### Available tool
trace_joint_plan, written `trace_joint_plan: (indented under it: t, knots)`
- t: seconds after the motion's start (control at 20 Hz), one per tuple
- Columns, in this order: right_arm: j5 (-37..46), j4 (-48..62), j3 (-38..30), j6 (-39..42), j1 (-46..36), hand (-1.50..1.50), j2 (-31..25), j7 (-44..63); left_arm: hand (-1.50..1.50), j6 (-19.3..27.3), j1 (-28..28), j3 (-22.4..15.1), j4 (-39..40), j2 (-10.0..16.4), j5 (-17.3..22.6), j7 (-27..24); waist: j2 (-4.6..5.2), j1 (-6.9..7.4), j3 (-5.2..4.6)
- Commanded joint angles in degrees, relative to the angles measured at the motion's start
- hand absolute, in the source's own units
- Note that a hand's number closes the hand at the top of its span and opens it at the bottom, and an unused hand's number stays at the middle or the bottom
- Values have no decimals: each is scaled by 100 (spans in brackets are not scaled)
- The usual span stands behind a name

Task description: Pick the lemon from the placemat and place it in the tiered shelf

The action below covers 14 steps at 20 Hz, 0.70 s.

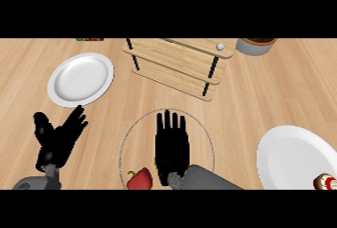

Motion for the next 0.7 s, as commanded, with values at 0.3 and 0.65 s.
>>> trace_joint_plan:
  t: [0.3, 0.65]
  knots:
    - [-818, 851, 451, 1228, -394, 150, 62, -349, 0, 87, -166, 0, 57, -140, -115, 184, 33, 64, -14]
    - [-876, 820, 821, -385, -11, 150, 63, -710, 0, -60, 115, 88, -303, -145, -154, 295, 13, 27, -8]
